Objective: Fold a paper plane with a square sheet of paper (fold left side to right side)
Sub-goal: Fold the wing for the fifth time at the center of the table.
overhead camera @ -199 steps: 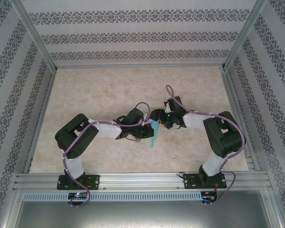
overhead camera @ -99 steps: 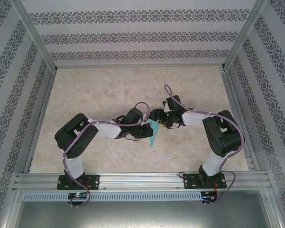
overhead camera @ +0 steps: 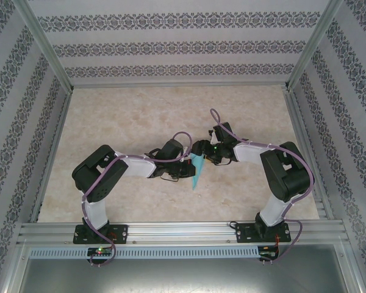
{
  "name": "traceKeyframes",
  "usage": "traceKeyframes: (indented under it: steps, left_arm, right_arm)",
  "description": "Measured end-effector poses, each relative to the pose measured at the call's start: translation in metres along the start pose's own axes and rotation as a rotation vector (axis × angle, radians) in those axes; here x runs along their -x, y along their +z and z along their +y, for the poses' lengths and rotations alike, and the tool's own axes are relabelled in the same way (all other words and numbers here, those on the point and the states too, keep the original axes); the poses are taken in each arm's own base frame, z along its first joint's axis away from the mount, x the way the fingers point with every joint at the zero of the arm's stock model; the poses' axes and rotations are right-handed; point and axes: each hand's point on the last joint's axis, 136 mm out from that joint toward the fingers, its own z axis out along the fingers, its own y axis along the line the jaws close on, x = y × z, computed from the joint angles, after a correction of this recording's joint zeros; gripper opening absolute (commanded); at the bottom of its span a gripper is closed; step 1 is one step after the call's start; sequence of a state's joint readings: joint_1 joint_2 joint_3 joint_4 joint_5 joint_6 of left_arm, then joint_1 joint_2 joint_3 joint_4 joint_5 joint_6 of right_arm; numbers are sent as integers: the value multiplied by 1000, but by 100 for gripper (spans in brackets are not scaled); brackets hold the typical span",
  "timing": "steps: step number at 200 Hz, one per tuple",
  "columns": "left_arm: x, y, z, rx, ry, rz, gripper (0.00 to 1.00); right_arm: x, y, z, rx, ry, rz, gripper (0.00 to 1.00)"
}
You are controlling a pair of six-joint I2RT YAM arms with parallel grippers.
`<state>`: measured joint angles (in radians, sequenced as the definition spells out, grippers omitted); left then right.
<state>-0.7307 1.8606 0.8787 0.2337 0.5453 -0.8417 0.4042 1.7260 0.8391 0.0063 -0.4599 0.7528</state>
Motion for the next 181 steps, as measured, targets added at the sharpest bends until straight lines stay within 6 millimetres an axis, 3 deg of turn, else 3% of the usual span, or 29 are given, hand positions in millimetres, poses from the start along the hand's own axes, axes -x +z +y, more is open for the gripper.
traceKeyframes:
  steps: [72,103,130,150,181]
  left_arm:
    - [0,2,7,13,-11,2,3]
    - [0,2,7,13,-11,2,3]
    - [0,2,7,13,-11,3,2]
    - [0,2,7,13,-11,3,2]
    - [0,2,7,13,-8,3,2]
  right_arm:
    - [0,-9,-1,-13,-8,-5,69]
    - [7,-43,6,17,-25,-74,56]
    - [5,-68,21,74,-69,-130,31]
    - [-8,-64,26,98,-71,-105,18]
    - [-26,-40,27,100,-67,-35,14]
